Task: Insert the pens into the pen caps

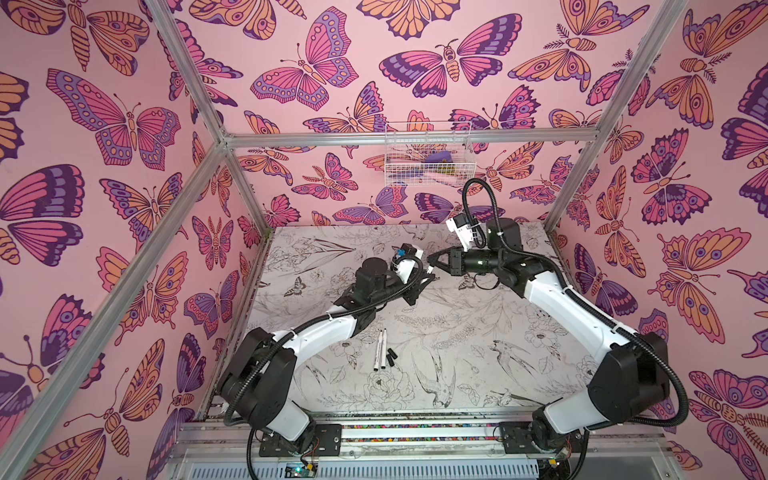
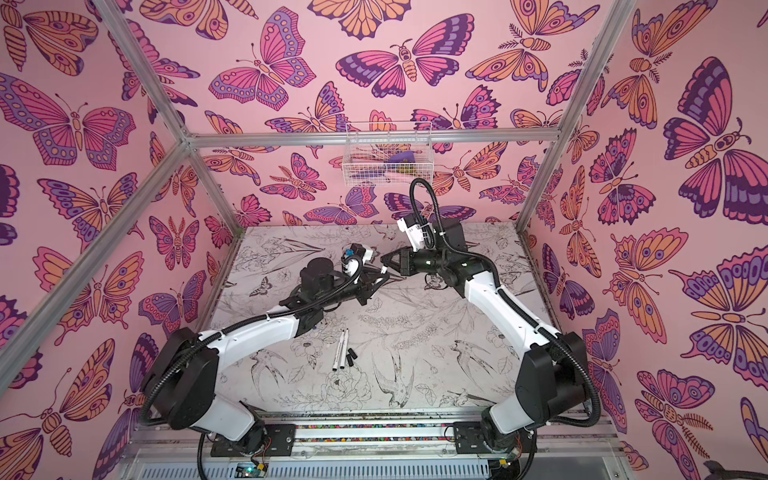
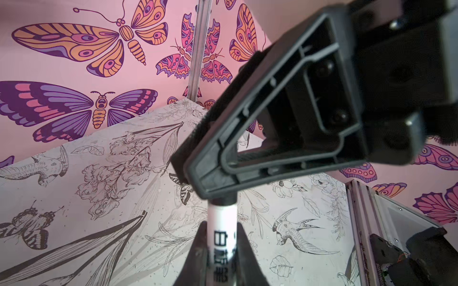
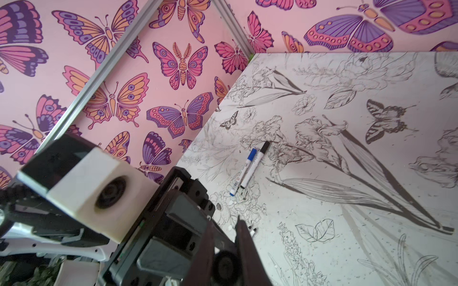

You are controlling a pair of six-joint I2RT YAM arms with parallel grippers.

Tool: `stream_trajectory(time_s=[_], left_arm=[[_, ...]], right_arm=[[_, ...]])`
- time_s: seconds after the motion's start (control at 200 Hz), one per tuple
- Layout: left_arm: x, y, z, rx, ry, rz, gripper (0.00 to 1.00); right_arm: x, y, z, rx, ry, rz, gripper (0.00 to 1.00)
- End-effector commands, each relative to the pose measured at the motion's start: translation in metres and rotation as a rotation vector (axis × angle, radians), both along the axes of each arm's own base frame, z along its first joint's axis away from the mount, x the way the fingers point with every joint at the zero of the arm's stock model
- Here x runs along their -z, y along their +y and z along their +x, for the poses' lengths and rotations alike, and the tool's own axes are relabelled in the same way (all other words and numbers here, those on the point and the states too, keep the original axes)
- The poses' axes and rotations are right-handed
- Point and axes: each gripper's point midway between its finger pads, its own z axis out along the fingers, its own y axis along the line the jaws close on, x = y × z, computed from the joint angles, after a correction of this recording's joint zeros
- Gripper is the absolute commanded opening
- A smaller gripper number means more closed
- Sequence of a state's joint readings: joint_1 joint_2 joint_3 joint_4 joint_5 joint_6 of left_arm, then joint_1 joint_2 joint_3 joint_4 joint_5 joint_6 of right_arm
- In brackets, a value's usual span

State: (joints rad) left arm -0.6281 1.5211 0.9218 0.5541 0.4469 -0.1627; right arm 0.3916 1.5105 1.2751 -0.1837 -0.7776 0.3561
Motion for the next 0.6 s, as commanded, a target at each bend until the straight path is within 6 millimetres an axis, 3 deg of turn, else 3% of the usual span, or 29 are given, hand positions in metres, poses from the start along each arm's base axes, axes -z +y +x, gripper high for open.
stream_trajectory(time_s=[0.0,0.18,0.355,0.591], left_arm=[[-0.195,0.063,-0.019,-0.203,-0.503,-0.456,0.0],[-0.142,0.043,-0.027,-0.189,-0.357,-0.363,0.0],[-0.074,0.017,-0.031,-0.134,-0.178,-0.307,0.0],[0.009,0.013,-0.02,-0.195,-0.026,-0.217,0.0]], right_arm=[[0.091,-0.014,-0.075,-0.063,0.524,-0.152,0.0],[0.063,-0.009,-0.071,-0.075,0.466,-0.091,0.01],[0.041,-0.004,-0.059,-0.063,0.405,-0.055,0.07],[0.008,-0.007,-0.036,0.011,0.314,0.006,0.55]])
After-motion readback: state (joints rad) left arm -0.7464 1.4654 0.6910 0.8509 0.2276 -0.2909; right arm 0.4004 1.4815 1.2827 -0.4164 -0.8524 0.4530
